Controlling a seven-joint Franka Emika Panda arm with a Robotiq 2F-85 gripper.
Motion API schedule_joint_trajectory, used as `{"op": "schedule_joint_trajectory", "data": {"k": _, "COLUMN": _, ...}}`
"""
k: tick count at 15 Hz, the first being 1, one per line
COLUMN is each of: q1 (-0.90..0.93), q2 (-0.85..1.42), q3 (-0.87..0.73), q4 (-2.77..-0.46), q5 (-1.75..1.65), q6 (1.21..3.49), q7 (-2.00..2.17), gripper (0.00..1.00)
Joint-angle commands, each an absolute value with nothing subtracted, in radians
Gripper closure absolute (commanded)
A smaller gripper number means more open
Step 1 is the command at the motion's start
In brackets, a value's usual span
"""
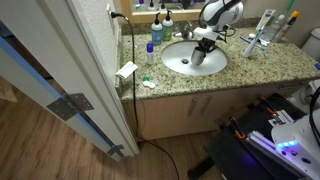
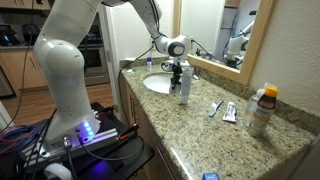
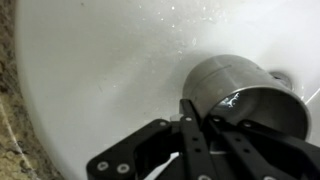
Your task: Place the cup in the sink then open the tap
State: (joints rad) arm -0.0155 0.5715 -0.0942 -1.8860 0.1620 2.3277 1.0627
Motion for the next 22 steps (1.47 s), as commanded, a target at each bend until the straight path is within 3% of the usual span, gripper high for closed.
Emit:
{"op": "schedule_joint_trajectory", "data": {"k": 1, "q1": -0.005, "q2": 0.575, "q3": -0.105, "q4": -1.884, "q5": 0.170, "q6": 2.325, "q7": 1.057, "gripper": 0.93}}
{"op": "schedule_joint_trajectory", "data": {"k": 3, "q1": -0.005, "q2": 0.575, "q3": -0.106, "q4": -1.884, "q5": 0.170, "q6": 2.325, "q7": 1.057, "gripper": 0.98}}
{"op": "schedule_joint_trajectory", "data": {"k": 9, "q1": 0.009, "q2": 0.640, "q3": -0.097, "q4": -1.857, "q5": 0.171, "q6": 2.492, "q7": 1.035, "gripper": 0.98}}
{"op": "schedule_joint_trajectory", "data": {"k": 22, "q1": 0.102, "q2": 0.718, "q3": -0.126, "q4": -1.774, "q5": 0.128, "q6": 2.552, "q7": 1.089, "gripper": 0.98}}
